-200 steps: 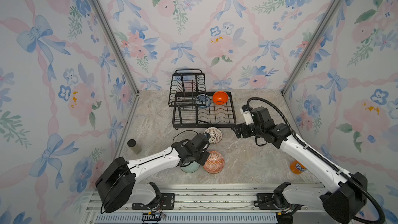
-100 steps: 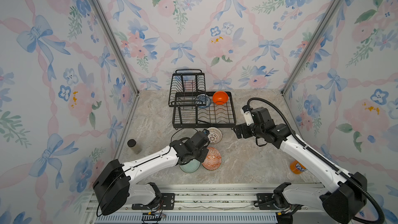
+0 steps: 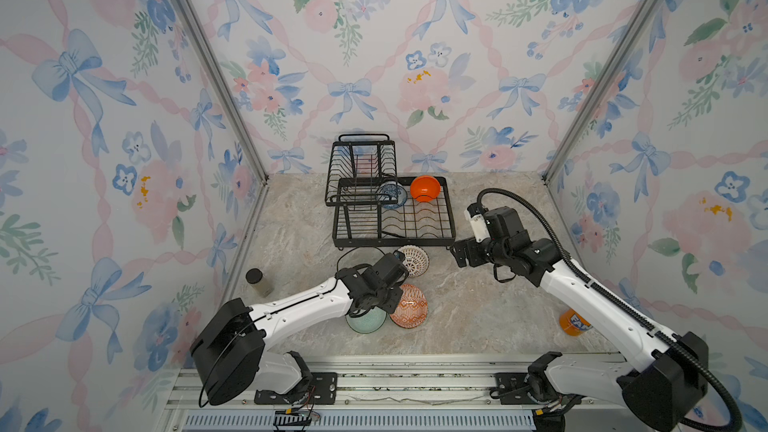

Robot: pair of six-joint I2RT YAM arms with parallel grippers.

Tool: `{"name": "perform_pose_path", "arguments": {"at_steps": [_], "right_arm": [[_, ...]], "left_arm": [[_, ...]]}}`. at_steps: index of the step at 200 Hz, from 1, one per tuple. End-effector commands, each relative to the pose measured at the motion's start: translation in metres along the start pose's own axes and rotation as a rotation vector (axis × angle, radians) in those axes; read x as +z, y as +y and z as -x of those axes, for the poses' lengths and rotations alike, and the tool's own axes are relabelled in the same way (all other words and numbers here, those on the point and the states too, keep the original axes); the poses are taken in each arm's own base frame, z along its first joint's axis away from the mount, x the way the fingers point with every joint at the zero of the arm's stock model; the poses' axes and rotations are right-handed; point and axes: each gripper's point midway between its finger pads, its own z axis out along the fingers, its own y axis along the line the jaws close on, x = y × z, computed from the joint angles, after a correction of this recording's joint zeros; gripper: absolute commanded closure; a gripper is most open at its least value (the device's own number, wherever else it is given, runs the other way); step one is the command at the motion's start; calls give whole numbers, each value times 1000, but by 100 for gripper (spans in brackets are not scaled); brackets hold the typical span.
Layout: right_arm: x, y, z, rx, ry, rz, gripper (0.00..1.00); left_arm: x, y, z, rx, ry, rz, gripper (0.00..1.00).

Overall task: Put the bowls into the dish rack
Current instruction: 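Close the left gripper on the orange-patterned bowl rim and lift it, then carry the orange-patterned bowl toward the rack while the right gripper reaches for it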

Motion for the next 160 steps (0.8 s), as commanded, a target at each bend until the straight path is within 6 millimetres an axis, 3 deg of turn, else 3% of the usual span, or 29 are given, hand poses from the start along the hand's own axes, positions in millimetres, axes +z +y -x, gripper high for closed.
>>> {"name": "perform_pose_path", "arguments": {"at_steps": [1, 64, 160], "right_arm": [[-4, -2, 0, -6, -5, 2, 3], [-3, -6, -4, -2, 1, -8, 3], [-6, -9, -7, 5, -4, -13, 3]], "left_arm": [[-4, 0, 4, -5, 5, 8, 79], [-12, -1, 11, -17, -29, 0, 100], [-32, -7, 31, -30, -102, -34, 100]]}}
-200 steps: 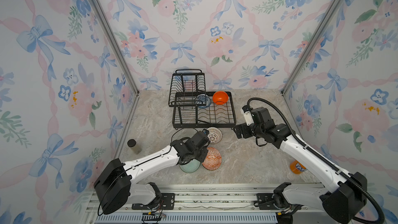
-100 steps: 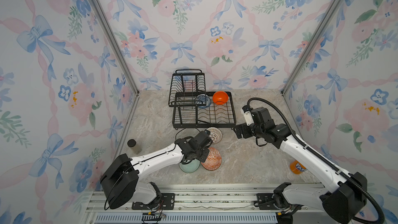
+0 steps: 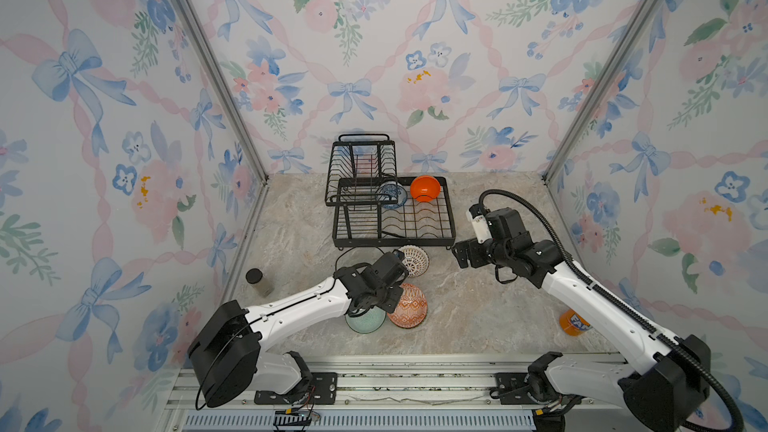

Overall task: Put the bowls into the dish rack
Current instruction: 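Carry the orange-patterned bowl toward the rack while the right gripper reaches for it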

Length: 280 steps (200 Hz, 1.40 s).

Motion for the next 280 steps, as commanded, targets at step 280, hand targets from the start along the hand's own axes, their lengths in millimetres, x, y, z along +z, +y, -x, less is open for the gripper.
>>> {"name": "perform_pose_path", "arguments": {"at_steps": [280], "right_arm": [[-35, 15, 30, -3, -55, 96, 3]], "left_arm": [[-84, 2, 140, -16, -505, 42, 100]]}}
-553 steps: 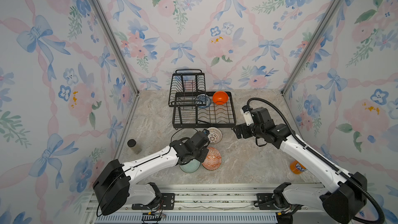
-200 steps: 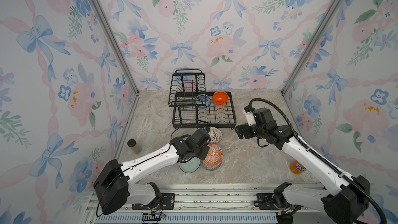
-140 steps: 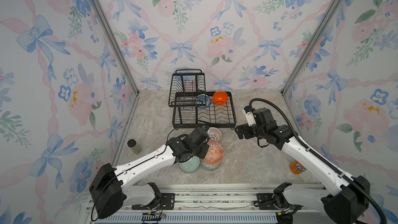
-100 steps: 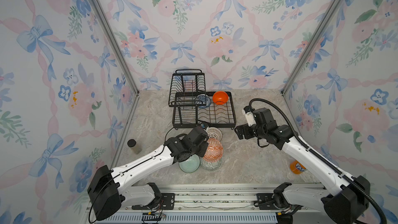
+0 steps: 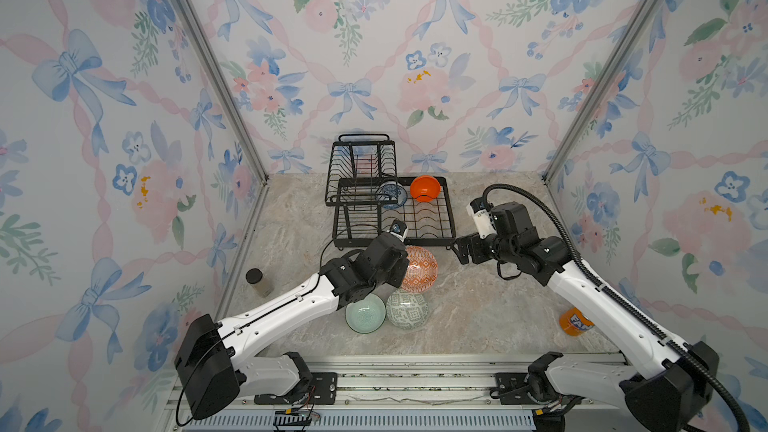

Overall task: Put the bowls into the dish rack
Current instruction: 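Carry the orange-patterned bowl toward the rack while the right gripper reaches for it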

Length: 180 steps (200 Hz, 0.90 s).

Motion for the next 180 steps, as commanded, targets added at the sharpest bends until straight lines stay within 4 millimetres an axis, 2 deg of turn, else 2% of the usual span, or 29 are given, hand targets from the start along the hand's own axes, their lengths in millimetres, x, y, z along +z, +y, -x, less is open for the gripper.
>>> {"name": "perform_pose_path", "arguments": {"at_steps": [1, 52, 98, 135, 161, 180], "right_arm": [[-15, 3, 10, 7, -17, 23, 3], [-22, 18, 22, 35, -57, 94, 3], [-14, 38, 38, 36, -95, 141, 3], [-6, 40, 49, 55, -122, 133, 0], [3, 39, 50, 65, -111, 115, 10], [9, 41, 50, 62, -96, 118, 23]], "left_arm": [[-6, 0, 46, -13, -141, -6, 100], [1, -1, 65, 5, -168, -13, 100], [8, -8, 81, 19, -195, -34, 100], [9, -12, 92, 30, -216, -51, 100], [8, -13, 99, 34, -234, -57, 100], [7, -13, 105, 37, -244, -61, 100]]}}
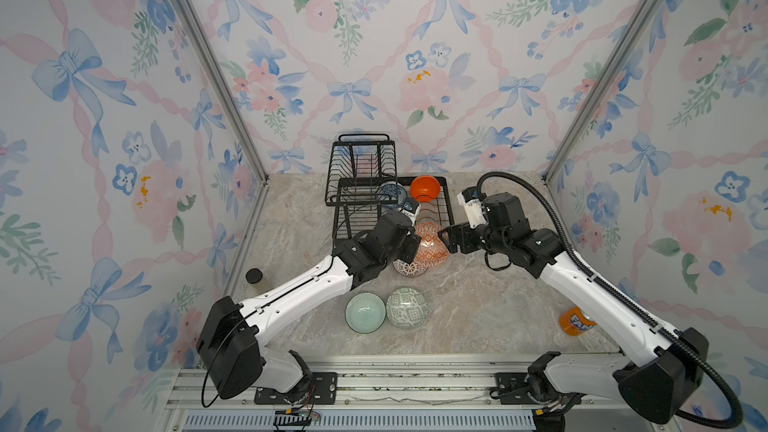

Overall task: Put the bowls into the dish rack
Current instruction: 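Carry the orange-patterned bowl toward the rack while the right gripper reaches for it, then close the right gripper on the orange-patterned bowl rim while the left gripper releases it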

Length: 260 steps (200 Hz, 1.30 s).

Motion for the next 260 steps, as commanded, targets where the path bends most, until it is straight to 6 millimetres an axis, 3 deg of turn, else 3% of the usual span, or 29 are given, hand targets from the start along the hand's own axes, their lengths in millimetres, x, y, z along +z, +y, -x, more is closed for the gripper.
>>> {"name": "perform_pose_path", "arguments": {"at_steps": [1, 24, 62, 102, 141, 210, 219, 241, 260], "right_arm": [[1, 7, 15, 7, -31, 9, 24], [6, 9, 13, 9, -20, 17, 45], [7, 6, 11, 9, -17, -1, 69], [9, 5, 9, 8, -11, -1, 77], [14, 4, 7, 7, 0, -3, 97], [18, 4, 10, -14, -9, 4, 100], [18, 4, 11, -17, -12, 4, 100], [18, 2, 12, -22, -25, 1, 100], [18, 0, 13, -29, -30, -5, 100]], "left_arm": [[-6, -4, 37, -9, -107, -29, 100], [-5, -3, 40, -6, -110, -26, 100], [-4, -2, 45, -12, -123, -31, 100], [-4, -4, 46, -11, -127, -45, 100], [-4, -12, 43, 1, -131, -89, 100], [0, -15, 34, 19, -114, -111, 100], [0, -15, 33, 20, -113, -112, 86], [-3, -15, 34, 27, -119, -114, 37], [-9, -12, 38, 29, -134, -106, 12]]}}
